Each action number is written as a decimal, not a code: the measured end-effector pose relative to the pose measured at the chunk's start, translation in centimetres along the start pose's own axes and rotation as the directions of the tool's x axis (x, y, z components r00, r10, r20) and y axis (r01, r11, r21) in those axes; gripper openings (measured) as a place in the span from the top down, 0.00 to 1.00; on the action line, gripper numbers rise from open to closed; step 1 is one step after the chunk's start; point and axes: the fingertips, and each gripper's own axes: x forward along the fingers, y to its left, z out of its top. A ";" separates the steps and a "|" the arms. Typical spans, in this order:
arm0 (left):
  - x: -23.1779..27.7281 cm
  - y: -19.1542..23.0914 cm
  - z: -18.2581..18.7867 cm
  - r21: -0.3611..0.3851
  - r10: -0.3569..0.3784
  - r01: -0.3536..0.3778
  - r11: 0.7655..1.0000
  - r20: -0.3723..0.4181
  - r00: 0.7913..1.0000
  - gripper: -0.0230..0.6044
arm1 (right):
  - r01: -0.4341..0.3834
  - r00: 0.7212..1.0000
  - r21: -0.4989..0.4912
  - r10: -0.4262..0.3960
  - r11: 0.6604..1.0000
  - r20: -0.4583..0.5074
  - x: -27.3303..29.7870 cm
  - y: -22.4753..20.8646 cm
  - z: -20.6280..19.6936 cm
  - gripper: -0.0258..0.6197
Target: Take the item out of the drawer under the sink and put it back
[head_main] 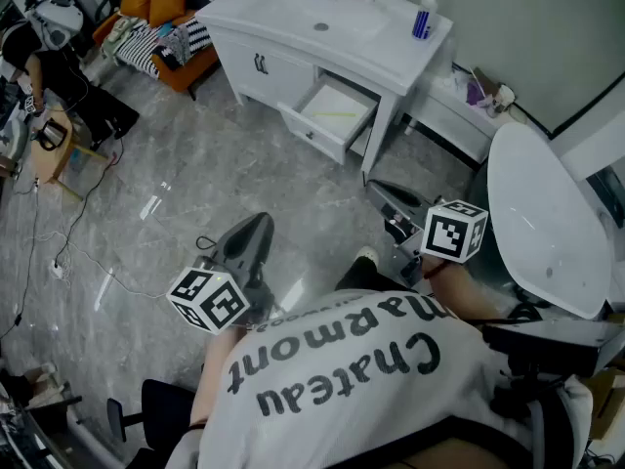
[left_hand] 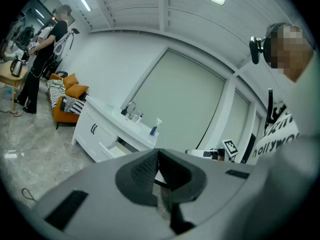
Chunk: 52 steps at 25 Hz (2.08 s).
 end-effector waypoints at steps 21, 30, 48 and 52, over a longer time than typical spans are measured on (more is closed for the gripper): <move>-0.3 0.1 3.1 0.087 -0.113 0.103 0.991 0.116 0.987 0.95 | -0.005 0.999 -0.115 0.010 0.993 0.045 1.1 -0.3 2.9 0.94; 4.5 3.5 5.3 0.086 -0.054 0.044 0.995 0.115 0.992 0.95 | -0.074 0.997 -0.003 0.074 0.997 0.034 7.1 -3.3 5.5 0.94; 20.6 16.3 11.1 0.002 0.069 -0.069 0.998 0.125 0.990 0.95 | -0.029 0.991 -0.061 0.021 0.998 -0.133 23.9 -18.8 13.7 0.94; 22.1 18.8 11.9 -0.035 0.103 -0.099 0.995 0.149 0.983 0.95 | 0.019 0.986 -0.074 -0.031 0.997 -0.163 26.2 -21.7 13.4 0.94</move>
